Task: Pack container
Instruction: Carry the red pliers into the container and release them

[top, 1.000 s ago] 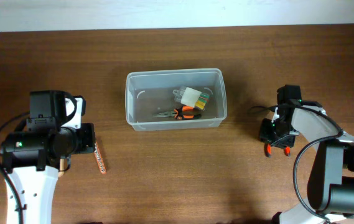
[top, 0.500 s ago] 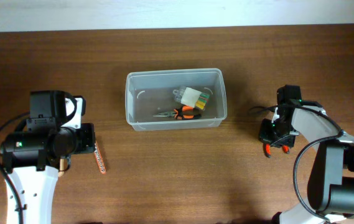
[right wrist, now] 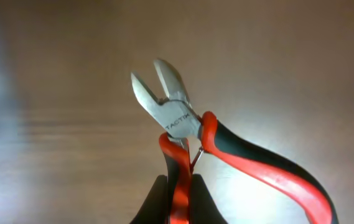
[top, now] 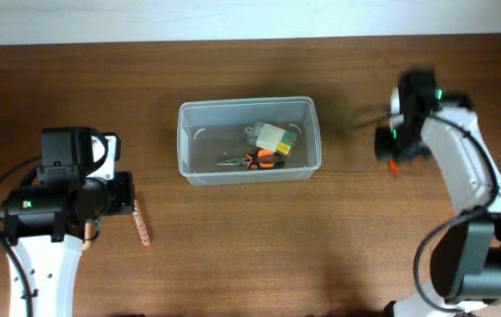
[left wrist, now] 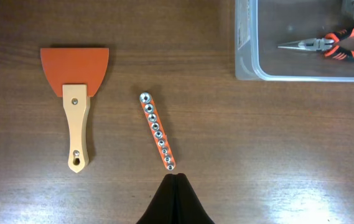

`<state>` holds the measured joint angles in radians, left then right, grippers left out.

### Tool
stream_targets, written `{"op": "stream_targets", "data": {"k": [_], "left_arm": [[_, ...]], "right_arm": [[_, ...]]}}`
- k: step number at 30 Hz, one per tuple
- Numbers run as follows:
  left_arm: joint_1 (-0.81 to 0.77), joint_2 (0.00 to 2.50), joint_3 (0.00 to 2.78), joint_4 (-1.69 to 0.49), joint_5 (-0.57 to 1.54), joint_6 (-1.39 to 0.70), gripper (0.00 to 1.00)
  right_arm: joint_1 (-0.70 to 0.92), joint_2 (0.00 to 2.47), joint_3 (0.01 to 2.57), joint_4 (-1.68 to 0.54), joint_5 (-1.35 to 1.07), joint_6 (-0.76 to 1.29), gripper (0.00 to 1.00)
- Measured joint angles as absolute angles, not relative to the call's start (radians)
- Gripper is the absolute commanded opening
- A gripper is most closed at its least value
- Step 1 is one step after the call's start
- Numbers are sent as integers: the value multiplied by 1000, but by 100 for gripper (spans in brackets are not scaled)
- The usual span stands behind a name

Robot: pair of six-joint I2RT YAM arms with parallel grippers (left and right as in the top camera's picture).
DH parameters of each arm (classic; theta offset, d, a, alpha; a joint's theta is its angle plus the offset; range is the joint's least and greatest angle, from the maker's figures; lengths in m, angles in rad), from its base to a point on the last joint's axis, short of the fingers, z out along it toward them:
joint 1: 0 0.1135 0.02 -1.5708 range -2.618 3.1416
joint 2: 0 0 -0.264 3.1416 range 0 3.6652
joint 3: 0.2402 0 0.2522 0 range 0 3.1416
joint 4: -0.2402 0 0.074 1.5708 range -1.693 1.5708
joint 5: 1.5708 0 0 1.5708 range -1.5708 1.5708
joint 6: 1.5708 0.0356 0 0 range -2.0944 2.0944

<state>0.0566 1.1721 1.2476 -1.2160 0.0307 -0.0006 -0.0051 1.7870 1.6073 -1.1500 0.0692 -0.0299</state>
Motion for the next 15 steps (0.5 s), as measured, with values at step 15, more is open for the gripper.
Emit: {"op": "stream_targets", "data": {"k": [15], "left_arm": [[57,1172,1248,-1214,31,-1,2]], "right_arm": [[516,1855,1923,-1074,42,-631,4]]}}
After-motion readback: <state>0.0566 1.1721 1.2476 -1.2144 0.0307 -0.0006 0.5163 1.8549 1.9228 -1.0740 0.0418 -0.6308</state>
